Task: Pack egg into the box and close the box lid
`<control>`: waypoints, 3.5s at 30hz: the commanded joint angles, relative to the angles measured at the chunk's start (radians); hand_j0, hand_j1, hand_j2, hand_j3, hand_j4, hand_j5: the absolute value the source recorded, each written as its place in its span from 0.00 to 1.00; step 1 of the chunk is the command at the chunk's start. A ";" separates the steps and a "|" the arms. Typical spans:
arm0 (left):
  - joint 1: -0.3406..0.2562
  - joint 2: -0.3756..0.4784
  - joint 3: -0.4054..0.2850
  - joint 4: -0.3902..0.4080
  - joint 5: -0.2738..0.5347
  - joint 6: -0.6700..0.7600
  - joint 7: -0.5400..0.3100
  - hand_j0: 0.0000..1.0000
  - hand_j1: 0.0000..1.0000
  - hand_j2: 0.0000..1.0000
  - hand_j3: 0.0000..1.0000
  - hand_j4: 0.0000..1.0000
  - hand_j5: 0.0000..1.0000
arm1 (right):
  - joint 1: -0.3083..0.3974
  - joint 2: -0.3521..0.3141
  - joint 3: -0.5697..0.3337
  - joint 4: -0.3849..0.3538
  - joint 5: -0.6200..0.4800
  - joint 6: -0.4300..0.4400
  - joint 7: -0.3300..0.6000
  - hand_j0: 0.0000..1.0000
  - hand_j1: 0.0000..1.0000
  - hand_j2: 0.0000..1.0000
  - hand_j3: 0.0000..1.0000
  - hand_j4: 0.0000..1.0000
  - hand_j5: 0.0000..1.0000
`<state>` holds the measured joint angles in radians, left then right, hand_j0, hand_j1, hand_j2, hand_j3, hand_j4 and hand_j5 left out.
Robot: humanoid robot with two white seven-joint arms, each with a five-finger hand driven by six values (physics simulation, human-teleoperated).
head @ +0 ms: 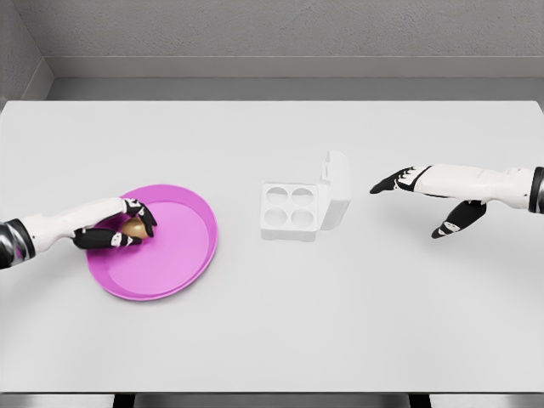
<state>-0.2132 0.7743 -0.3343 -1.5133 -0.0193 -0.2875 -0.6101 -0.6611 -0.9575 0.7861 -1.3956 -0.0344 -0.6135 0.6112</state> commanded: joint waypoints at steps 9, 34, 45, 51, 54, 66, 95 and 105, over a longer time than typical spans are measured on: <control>-0.009 -0.032 -0.002 -0.093 0.010 0.002 -0.001 0.35 0.35 0.35 0.35 0.35 0.35 | 0.000 -0.003 -0.001 0.000 -0.007 0.003 0.000 1.00 1.00 1.00 1.00 1.00 1.00; -0.133 -0.162 -0.084 -0.102 -0.004 0.004 -0.001 0.33 0.33 0.33 0.33 0.33 0.33 | 0.000 -0.003 -0.001 -0.002 -0.007 0.003 0.000 1.00 1.00 1.00 1.00 1.00 1.00; -0.230 -0.254 -0.175 -0.077 -0.039 0.047 -0.001 0.33 0.33 0.33 0.33 0.33 0.33 | -0.003 -0.003 -0.001 -0.002 -0.007 0.003 0.000 1.00 1.00 1.00 1.00 1.00 1.00; -0.244 -0.279 -0.180 -0.070 -0.047 0.047 -0.001 0.33 0.33 0.33 0.33 0.33 0.33 | -0.005 -0.003 -0.001 -0.002 -0.007 0.003 0.000 1.00 1.00 1.00 1.00 1.00 1.00; -0.262 -0.308 -0.181 -0.048 -0.060 0.047 -0.001 0.33 0.33 0.33 0.33 0.33 0.33 | -0.005 -0.003 -0.001 -0.002 -0.007 0.003 0.000 1.00 1.00 1.00 1.00 1.00 1.00; -0.304 -0.363 -0.210 -0.005 -0.068 0.045 -0.001 0.33 0.33 0.33 0.33 0.33 0.33 | -0.006 -0.003 -0.001 -0.002 -0.007 0.003 0.000 1.00 1.00 1.00 1.00 1.00 1.00; -0.348 -0.445 -0.239 0.085 -0.113 0.045 -0.001 0.33 0.33 0.33 0.33 0.33 0.33 | -0.006 -0.010 -0.001 0.000 -0.007 0.003 0.000 1.00 1.00 1.00 1.00 1.00 1.00; -0.350 -0.466 -0.262 0.104 -0.116 0.037 -0.001 0.33 0.33 0.33 0.33 0.33 0.33 | -0.006 -0.012 -0.001 0.000 -0.007 0.003 0.000 1.00 1.00 1.00 1.00 1.00 1.00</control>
<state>-0.5630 0.3142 -0.5904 -1.4097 -0.1400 -0.2476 -0.6111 -0.6673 -0.9680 0.7861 -1.3960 -0.0344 -0.6135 0.6112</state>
